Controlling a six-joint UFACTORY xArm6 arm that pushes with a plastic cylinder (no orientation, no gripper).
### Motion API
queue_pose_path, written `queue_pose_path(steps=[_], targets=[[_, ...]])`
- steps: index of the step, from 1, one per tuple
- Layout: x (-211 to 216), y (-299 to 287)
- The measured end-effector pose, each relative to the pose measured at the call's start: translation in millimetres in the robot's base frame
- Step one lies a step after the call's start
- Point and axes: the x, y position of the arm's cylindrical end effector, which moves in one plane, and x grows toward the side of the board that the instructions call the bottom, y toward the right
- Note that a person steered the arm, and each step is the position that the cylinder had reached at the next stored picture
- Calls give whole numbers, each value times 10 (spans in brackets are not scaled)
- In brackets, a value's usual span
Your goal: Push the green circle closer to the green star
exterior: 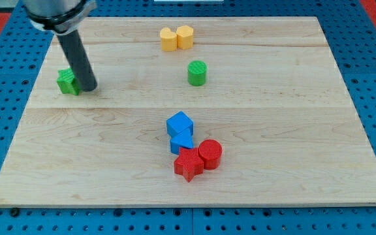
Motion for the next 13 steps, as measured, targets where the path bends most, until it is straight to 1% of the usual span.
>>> queue_pose_path(steps=[2,3,4,5,6,7,8,9,10,11,12,13], targets=[[-31,1308],[-325,1435],[-719,1297],[-765,1758],[-471,2162],[-213,2033],[-4,2274],[442,2438],[28,2094],[-295,1542],[-328,1595],[-362,2175]])
